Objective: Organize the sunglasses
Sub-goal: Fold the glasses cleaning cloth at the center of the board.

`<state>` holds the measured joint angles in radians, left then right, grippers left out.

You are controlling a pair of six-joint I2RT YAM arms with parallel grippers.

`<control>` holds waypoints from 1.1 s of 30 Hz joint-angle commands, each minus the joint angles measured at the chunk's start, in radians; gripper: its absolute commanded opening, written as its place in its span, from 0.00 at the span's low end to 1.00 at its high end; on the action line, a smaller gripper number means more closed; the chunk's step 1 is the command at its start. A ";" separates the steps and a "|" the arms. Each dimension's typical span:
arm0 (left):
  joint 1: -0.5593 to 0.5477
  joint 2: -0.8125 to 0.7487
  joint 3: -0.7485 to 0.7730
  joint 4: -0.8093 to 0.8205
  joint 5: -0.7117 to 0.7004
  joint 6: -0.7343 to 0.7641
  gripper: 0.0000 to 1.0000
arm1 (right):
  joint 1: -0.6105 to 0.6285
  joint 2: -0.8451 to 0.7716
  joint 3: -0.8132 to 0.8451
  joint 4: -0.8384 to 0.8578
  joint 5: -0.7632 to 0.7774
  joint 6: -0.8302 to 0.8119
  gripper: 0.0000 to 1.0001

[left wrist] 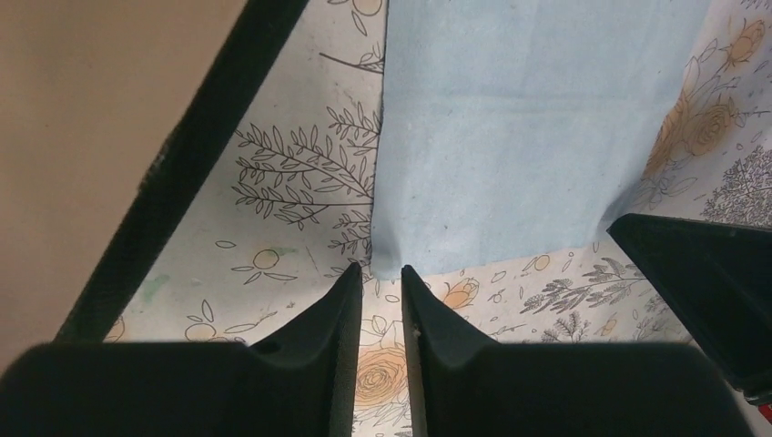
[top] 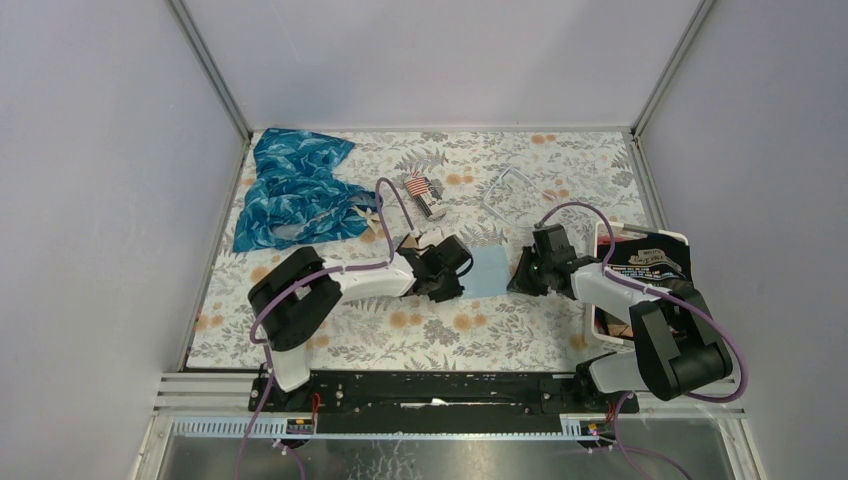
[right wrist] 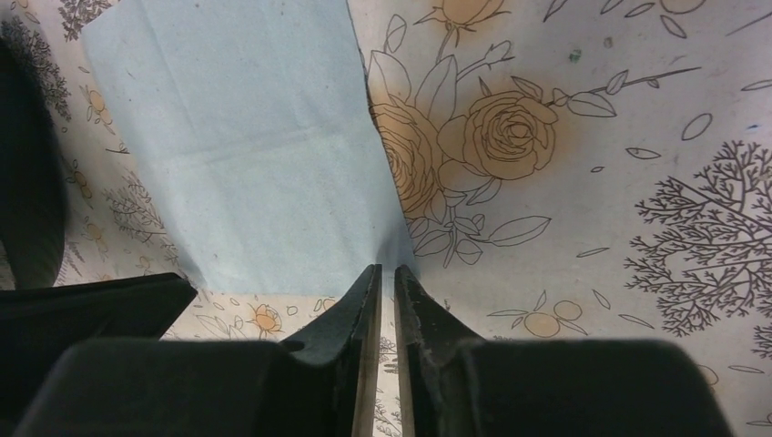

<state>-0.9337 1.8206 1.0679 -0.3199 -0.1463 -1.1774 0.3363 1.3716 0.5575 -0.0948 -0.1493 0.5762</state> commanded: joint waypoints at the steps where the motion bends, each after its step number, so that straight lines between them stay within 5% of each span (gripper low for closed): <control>1: 0.009 0.045 0.005 0.007 -0.030 -0.001 0.27 | -0.003 -0.013 -0.010 -0.014 0.002 0.001 0.20; 9: 0.009 0.059 0.013 0.016 -0.012 0.004 0.24 | -0.002 -0.004 0.012 -0.019 0.034 0.004 0.19; 14: 0.009 0.065 0.015 0.016 -0.004 0.002 0.13 | -0.002 -0.020 0.022 -0.034 0.054 0.001 0.20; 22: 0.009 0.065 0.018 0.017 -0.003 0.002 0.00 | -0.002 -0.050 0.019 -0.068 0.115 -0.022 0.39; 33: 0.011 0.068 0.029 0.015 0.001 0.011 0.00 | -0.002 -0.037 0.013 -0.043 0.057 -0.027 0.37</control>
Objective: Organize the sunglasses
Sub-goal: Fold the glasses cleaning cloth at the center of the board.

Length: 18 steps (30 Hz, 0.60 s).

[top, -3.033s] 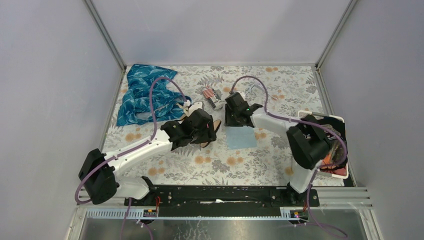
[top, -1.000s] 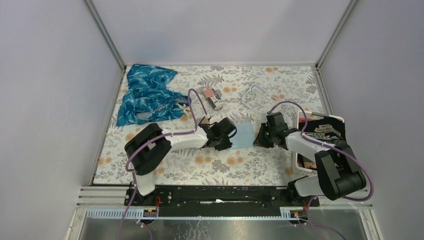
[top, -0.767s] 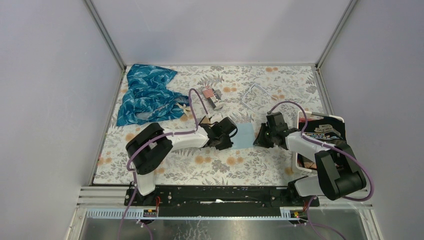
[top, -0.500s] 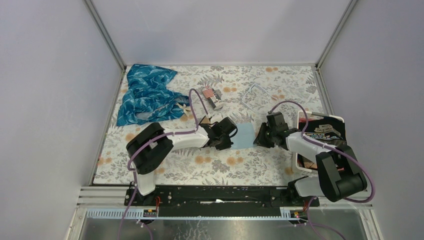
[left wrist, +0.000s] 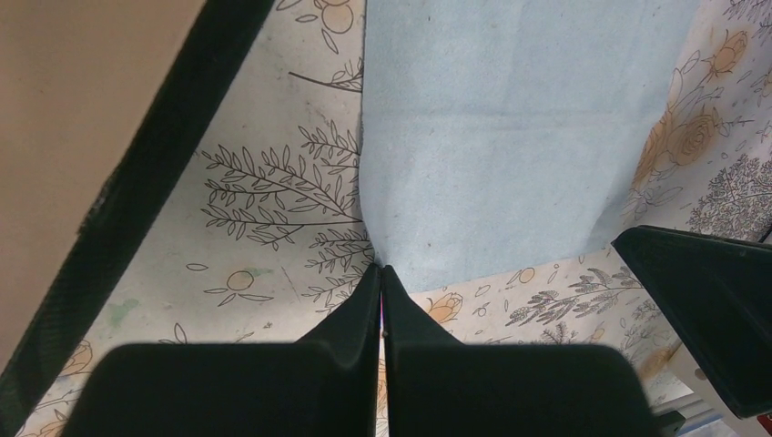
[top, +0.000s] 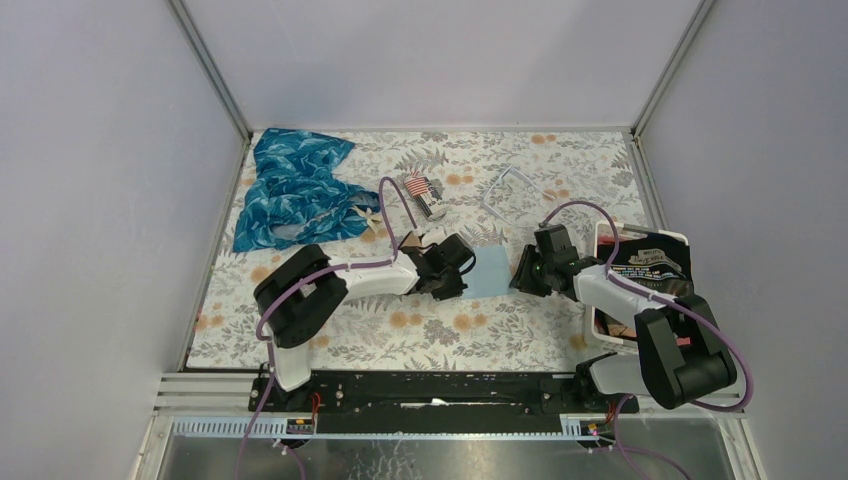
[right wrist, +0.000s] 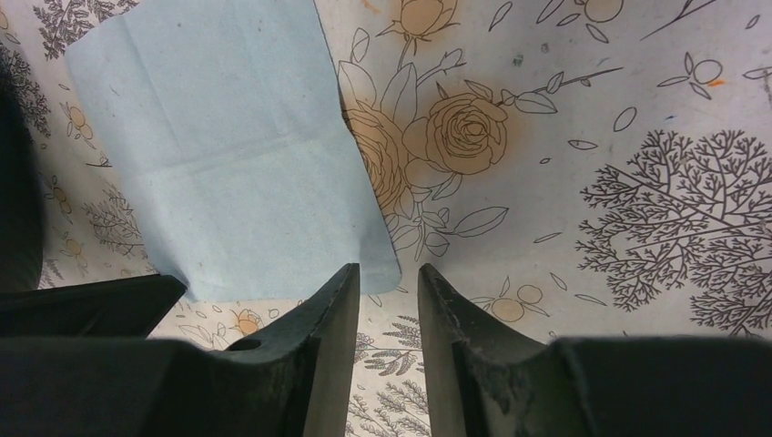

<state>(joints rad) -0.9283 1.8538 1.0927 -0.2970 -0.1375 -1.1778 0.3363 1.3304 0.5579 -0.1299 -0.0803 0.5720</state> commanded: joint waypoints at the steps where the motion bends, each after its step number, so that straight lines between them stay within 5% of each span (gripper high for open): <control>1: 0.006 0.035 0.004 -0.007 -0.007 0.012 0.00 | -0.002 0.016 0.012 0.001 -0.028 -0.023 0.35; 13: 0.009 0.025 0.012 -0.006 0.004 0.035 0.00 | -0.001 0.015 -0.002 0.005 -0.079 -0.016 0.00; 18: 0.026 0.021 0.025 -0.009 0.053 0.102 0.00 | -0.001 -0.028 -0.029 -0.004 -0.089 0.003 0.00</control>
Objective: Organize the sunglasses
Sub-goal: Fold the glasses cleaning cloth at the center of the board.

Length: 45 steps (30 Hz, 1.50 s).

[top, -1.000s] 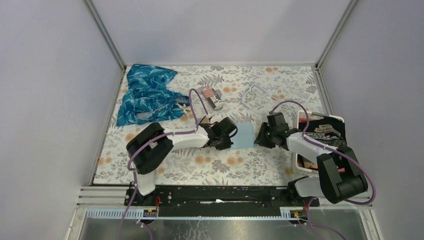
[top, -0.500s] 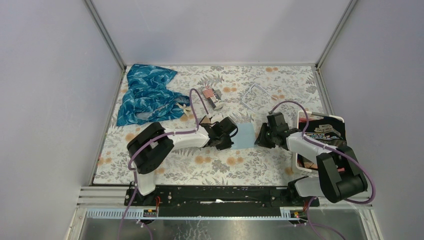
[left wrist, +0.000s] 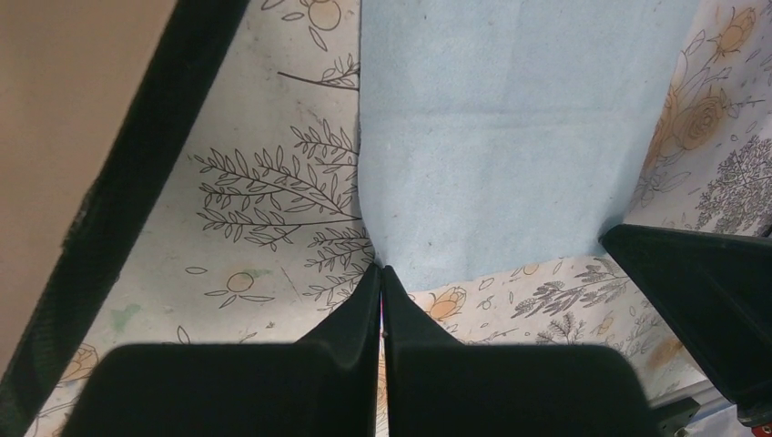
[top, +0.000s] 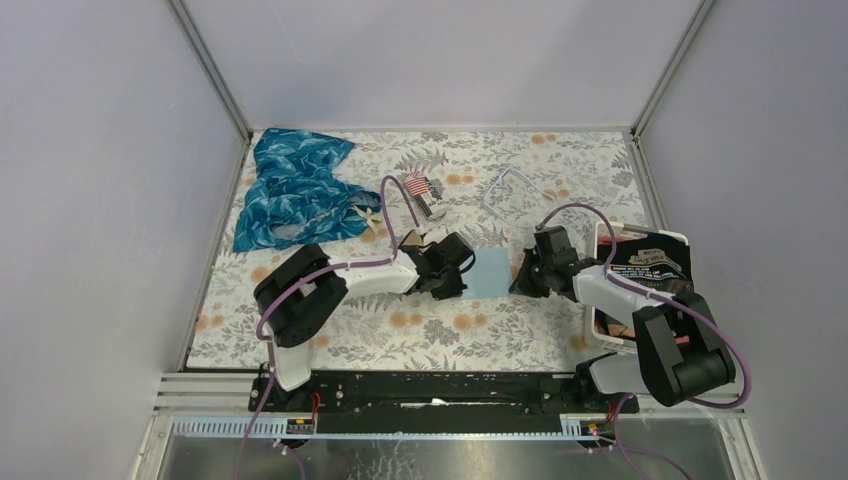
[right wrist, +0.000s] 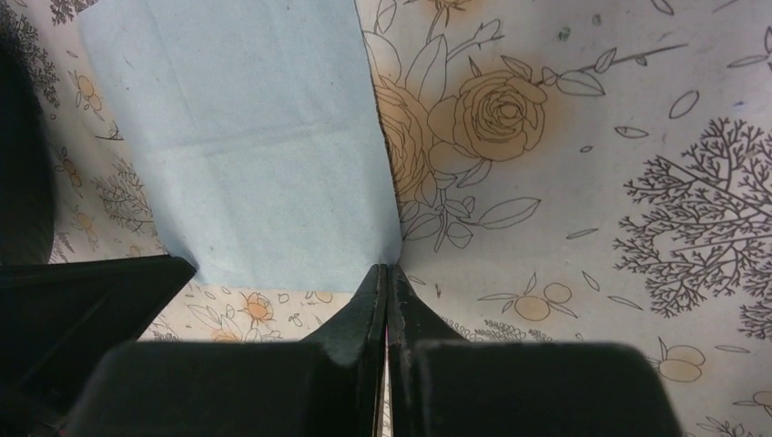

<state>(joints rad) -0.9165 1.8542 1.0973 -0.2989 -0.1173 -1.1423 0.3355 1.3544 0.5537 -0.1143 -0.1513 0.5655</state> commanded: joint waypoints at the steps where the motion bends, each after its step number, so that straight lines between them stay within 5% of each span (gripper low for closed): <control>1: 0.015 0.020 0.020 -0.009 0.044 0.075 0.00 | -0.001 -0.061 -0.033 -0.019 -0.023 0.014 0.00; 19: -0.040 -0.074 -0.064 -0.018 0.141 0.071 0.00 | 0.000 -0.304 -0.143 -0.146 -0.044 0.047 0.00; 45: 0.065 -0.009 0.085 -0.101 0.200 0.124 0.00 | 0.000 -0.092 0.060 -0.072 -0.012 0.030 0.00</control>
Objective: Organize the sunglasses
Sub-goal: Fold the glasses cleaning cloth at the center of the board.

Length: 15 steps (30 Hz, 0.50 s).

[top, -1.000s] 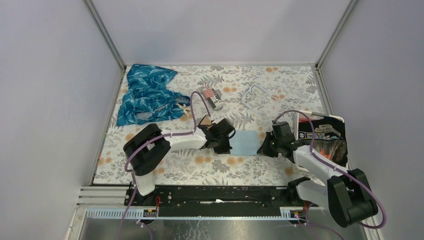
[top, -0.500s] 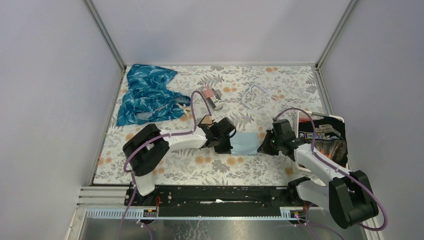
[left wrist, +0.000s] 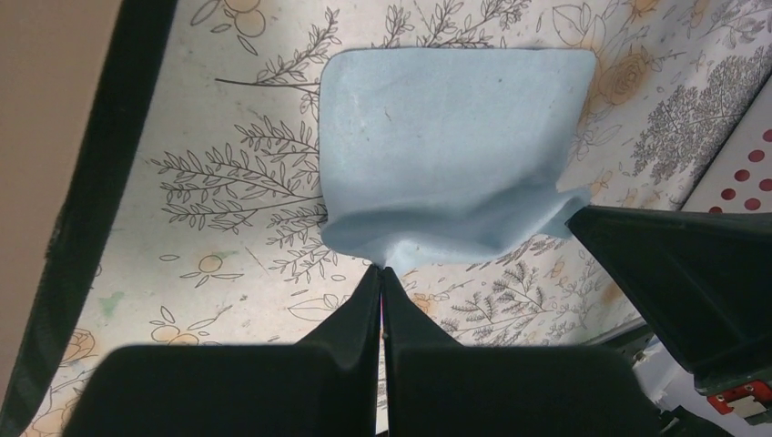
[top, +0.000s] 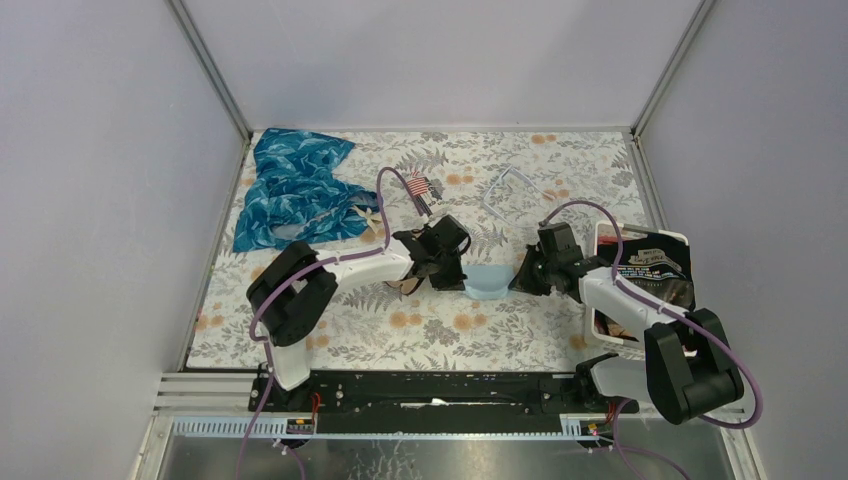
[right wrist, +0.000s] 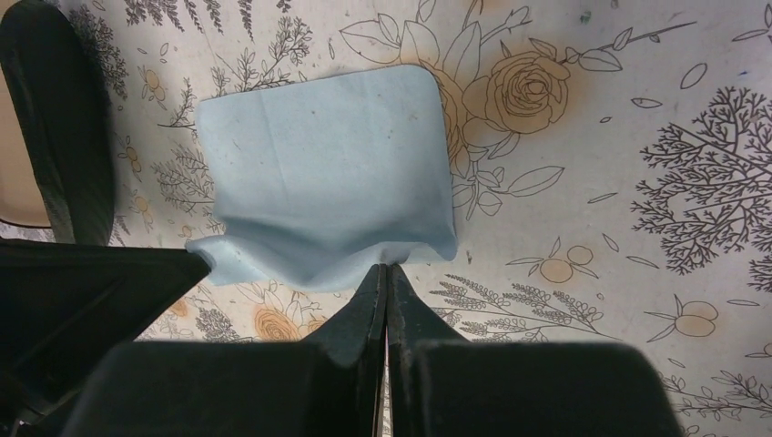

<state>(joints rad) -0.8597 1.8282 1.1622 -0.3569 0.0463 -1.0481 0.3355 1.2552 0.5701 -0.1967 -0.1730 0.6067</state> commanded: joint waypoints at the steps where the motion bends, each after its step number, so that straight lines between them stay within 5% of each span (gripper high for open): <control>1: 0.008 0.015 0.012 -0.045 0.049 0.030 0.00 | 0.000 0.002 0.043 0.006 0.005 -0.011 0.00; 15: -0.016 -0.014 -0.082 -0.029 0.099 0.002 0.00 | 0.000 -0.094 -0.055 -0.038 -0.026 0.001 0.00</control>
<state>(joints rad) -0.8661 1.8290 1.0996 -0.3729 0.1341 -1.0416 0.3355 1.1938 0.5228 -0.2123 -0.1795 0.6071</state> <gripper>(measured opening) 0.003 0.011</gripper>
